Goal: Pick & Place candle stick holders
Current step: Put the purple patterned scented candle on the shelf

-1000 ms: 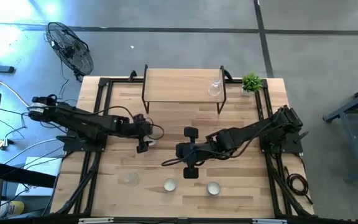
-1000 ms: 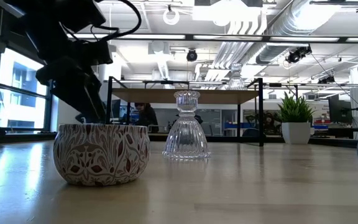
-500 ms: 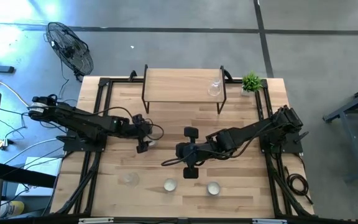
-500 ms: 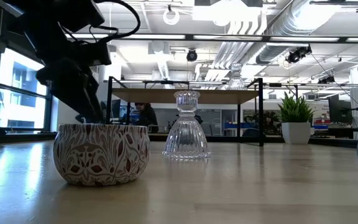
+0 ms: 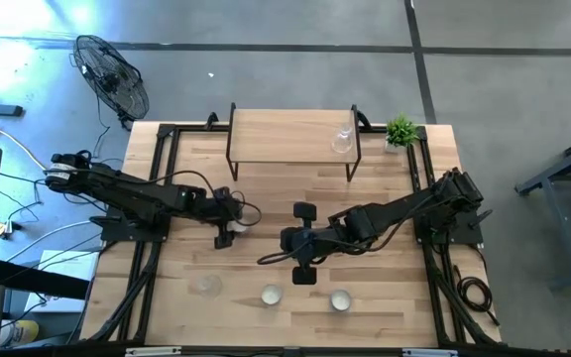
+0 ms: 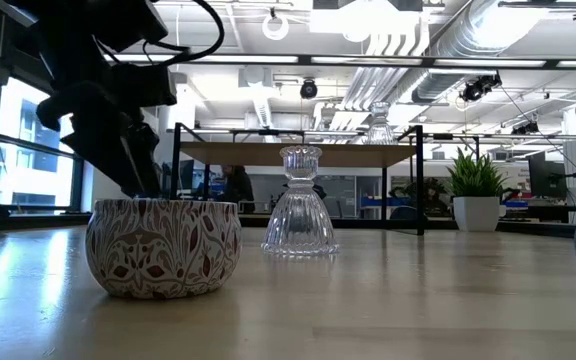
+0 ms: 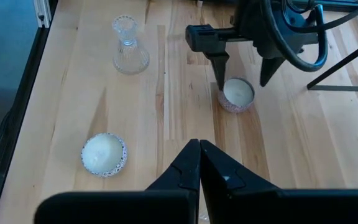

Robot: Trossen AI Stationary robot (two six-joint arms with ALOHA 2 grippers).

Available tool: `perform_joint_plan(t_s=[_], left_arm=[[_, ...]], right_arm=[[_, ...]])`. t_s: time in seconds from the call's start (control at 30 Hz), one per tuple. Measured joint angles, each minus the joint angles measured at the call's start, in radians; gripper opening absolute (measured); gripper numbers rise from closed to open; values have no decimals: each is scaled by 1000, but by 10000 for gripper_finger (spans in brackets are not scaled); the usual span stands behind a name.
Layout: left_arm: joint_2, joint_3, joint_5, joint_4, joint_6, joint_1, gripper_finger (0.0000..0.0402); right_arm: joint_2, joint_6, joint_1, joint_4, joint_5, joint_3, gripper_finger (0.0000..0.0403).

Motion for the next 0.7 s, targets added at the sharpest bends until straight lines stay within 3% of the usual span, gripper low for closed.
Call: perform_joint_plan(t_s=[0.17, 0.7], left_arm=[[0, 0, -42, -2, 16, 0, 349], [0, 0, -35, 0, 18, 0, 349]], right_arm=[[0, 0, 0, -5, 0, 0, 2], [0, -1, 0, -16, 20, 0, 2]])
